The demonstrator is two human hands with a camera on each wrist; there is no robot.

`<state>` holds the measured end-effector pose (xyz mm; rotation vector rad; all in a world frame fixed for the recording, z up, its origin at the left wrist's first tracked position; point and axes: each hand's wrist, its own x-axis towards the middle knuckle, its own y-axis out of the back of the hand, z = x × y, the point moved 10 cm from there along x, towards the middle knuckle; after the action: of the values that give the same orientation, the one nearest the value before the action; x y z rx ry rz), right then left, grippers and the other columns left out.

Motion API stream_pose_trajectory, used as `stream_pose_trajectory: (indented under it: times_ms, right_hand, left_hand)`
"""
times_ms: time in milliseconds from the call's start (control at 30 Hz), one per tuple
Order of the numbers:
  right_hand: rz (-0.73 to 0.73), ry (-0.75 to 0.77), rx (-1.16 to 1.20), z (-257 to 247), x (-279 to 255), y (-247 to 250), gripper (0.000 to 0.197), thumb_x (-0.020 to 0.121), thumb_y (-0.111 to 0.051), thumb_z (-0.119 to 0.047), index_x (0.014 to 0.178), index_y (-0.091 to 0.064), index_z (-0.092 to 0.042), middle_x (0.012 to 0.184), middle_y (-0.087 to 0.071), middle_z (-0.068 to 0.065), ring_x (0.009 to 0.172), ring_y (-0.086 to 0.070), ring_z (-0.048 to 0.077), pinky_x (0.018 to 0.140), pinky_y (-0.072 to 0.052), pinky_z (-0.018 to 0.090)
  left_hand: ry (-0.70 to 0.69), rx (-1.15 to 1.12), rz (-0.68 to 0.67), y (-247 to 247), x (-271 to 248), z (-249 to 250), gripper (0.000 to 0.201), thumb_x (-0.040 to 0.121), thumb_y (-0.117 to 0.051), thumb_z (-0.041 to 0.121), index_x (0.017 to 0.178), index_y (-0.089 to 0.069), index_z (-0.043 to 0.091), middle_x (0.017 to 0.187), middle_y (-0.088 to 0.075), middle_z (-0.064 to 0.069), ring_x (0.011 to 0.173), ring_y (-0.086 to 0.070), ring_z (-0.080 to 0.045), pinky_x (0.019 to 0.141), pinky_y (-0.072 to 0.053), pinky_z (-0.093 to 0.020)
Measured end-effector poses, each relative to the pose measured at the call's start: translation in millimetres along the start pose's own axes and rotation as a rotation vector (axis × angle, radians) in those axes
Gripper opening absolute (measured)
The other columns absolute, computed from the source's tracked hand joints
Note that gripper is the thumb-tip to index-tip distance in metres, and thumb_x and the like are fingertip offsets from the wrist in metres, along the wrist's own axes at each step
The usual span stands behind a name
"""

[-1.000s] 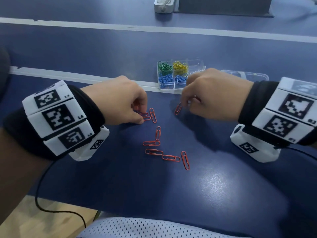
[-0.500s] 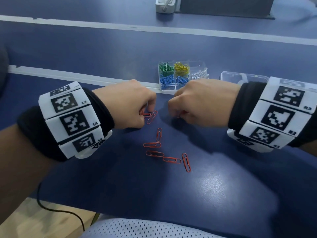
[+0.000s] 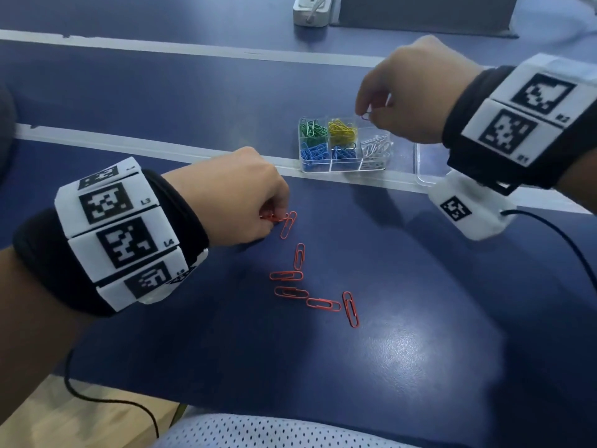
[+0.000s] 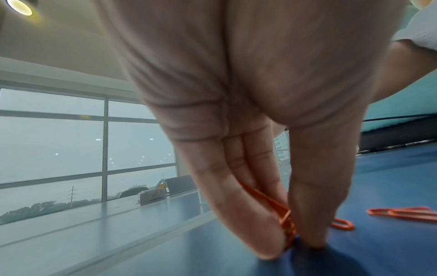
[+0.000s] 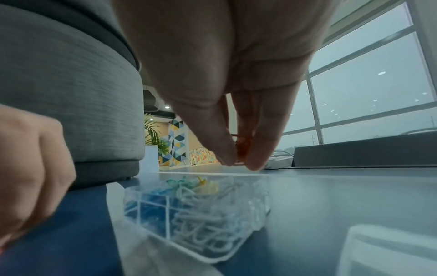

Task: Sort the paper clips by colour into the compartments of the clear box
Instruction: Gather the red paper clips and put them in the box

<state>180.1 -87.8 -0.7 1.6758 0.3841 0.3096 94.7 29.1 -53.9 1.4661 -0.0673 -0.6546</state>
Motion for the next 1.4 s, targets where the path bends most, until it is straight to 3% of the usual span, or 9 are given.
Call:
stream_pose_trajectory:
  times_ms: [200, 400, 600, 767, 967, 1067, 1200, 1300, 1400]
  right_hand:
    - [0.007, -0.009, 0.040, 4, 7, -5, 0.022, 0.084, -0.060, -0.019, 0.104, -0.067, -0.024, 0.091, -0.068, 0.001, 0.081, -0.055, 0.021, 0.088, -0.050, 0.036]
    - [0.026, 0.155, 0.077, -31, -16, -5, 0.025, 0.083, -0.051, -0.013, 0.097, -0.070, -0.022, 0.090, -0.071, 0.006, 0.081, -0.058, 0.025, 0.084, -0.049, 0.035]
    - [-0.270, 0.529, -0.114, -109, -59, -47, 0.029, 0.084, -0.043, -0.016, 0.098, -0.069, -0.017, 0.103, -0.067, 0.007, 0.096, -0.061, 0.032, 0.080, -0.051, 0.040]
    - [-0.317, 0.552, -0.171, -120, -61, -62, 0.032, 0.088, -0.047, -0.018, 0.112, -0.059, -0.035, 0.121, -0.058, -0.001, 0.102, -0.059, 0.030, 0.070, -0.050, 0.035]
    - [-0.304, 0.528, -0.253, -114, -62, -69, 0.024, 0.088, -0.045, -0.019, 0.105, -0.056, -0.032, 0.111, -0.060, 0.001, 0.089, -0.060, 0.031, 0.060, -0.041, 0.033]
    - [-0.313, 0.518, -0.267, -113, -68, -66, 0.023, 0.086, -0.046, -0.019, 0.106, -0.052, -0.030, 0.105, -0.057, 0.003, 0.082, -0.056, 0.031, 0.059, -0.038, 0.033]
    - [-0.328, 0.569, -0.238, -121, -84, -61, 0.037, 0.087, -0.043, -0.016, 0.119, -0.054, -0.029, 0.108, -0.056, 0.002, 0.097, -0.058, 0.030, 0.065, -0.040, 0.034]
    - [-0.355, 0.594, -0.180, -130, -95, -65, 0.031, 0.085, -0.044, -0.013, 0.109, -0.059, -0.028, 0.108, -0.057, 0.000, 0.094, -0.059, 0.031, 0.070, -0.050, 0.036]
    - [-0.383, 0.544, -0.155, -125, -98, -68, 0.023, 0.086, -0.044, -0.018, 0.100, -0.059, -0.028, 0.109, -0.058, -0.003, 0.078, -0.053, 0.028, 0.061, -0.041, 0.030]
  left_hand:
    - [0.030, 0.023, -0.017, -2, 6, -4, 0.027, 0.077, -0.068, 0.025, 0.104, -0.070, 0.029, 0.094, -0.069, -0.001, 0.088, -0.060, -0.025, 0.082, -0.051, -0.037]
    - [0.023, -0.053, -0.015, -1, 6, -5, 0.010, 0.074, -0.071, 0.022, 0.083, -0.073, 0.025, 0.083, -0.070, 0.002, 0.076, -0.061, -0.017, 0.077, -0.053, -0.035]
    - [0.029, -0.048, 0.011, 8, 1, 2, 0.025, 0.068, -0.064, 0.020, 0.051, -0.048, 0.029, 0.046, -0.047, 0.013, 0.051, -0.048, 0.002, 0.054, -0.038, -0.015]
    - [0.040, -0.028, 0.004, 4, -1, -1, 0.007, 0.065, -0.061, 0.020, 0.071, -0.062, 0.017, 0.052, -0.051, 0.004, 0.051, -0.043, -0.007, 0.057, -0.042, -0.029]
    - [0.067, -0.103, -0.003, 8, 1, -6, 0.024, 0.069, -0.062, 0.016, 0.059, -0.045, 0.029, 0.056, -0.053, 0.008, 0.055, -0.046, -0.001, 0.059, -0.042, -0.024]
    - [0.065, -0.110, -0.016, 11, 5, -8, 0.015, 0.073, -0.061, 0.016, 0.072, -0.056, 0.029, 0.063, -0.061, 0.007, 0.060, -0.052, 0.001, 0.067, -0.046, -0.024]
    - [0.028, -0.143, 0.017, 33, 18, 1, 0.017, 0.075, -0.059, 0.010, 0.084, -0.065, 0.022, 0.059, -0.065, 0.009, 0.060, -0.063, -0.006, 0.071, -0.049, -0.022]
    - [-0.037, -0.125, 0.099, 58, 37, 19, 0.019, 0.078, -0.055, 0.006, 0.084, -0.064, 0.022, 0.058, -0.065, 0.009, 0.050, -0.058, 0.005, 0.062, -0.044, -0.015]
    - [-0.079, -0.076, 0.187, 77, 64, 38, 0.027, 0.082, -0.050, 0.003, 0.091, -0.065, 0.023, 0.080, -0.067, 0.006, 0.058, -0.056, 0.001, 0.068, -0.038, -0.022]
